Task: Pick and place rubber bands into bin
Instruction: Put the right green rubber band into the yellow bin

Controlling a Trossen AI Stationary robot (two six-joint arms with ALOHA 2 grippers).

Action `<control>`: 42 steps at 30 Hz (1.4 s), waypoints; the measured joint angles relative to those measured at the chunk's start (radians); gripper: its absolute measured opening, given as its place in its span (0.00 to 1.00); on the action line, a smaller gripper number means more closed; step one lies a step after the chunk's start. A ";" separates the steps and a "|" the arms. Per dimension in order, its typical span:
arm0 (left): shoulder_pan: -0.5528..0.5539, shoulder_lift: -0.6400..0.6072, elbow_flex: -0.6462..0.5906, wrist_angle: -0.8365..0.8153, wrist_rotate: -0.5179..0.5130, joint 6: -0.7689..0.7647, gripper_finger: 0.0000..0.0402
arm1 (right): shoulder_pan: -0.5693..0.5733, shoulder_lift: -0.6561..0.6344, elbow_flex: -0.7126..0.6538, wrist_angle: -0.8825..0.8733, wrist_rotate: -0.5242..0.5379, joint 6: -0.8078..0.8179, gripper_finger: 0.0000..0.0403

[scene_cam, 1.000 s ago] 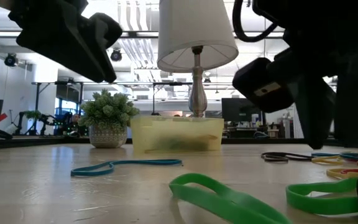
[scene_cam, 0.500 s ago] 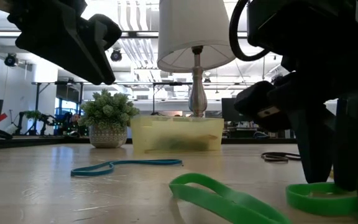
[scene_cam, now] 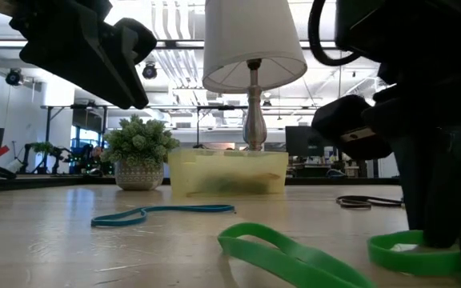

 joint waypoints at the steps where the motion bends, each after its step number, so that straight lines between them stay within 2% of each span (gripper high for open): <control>1: 0.000 0.000 0.000 0.000 0.000 0.000 0.20 | 0.003 0.000 0.001 -0.002 0.017 0.000 0.03; 8: 0.000 0.000 0.000 0.000 0.000 0.000 0.20 | 0.008 -0.014 0.032 -0.033 0.118 -0.071 0.02; 23: 0.000 0.000 -0.002 -0.003 0.000 0.000 0.20 | -0.009 -0.157 0.082 -0.066 0.654 -0.283 0.02; 27: 0.000 0.000 -0.003 -0.001 0.000 0.000 0.20 | -0.045 -0.168 0.079 -0.066 0.764 -0.342 0.02; 42: 0.000 0.000 -0.006 -0.002 0.000 0.001 0.20 | -0.351 -0.171 0.079 -0.058 0.779 -0.448 0.02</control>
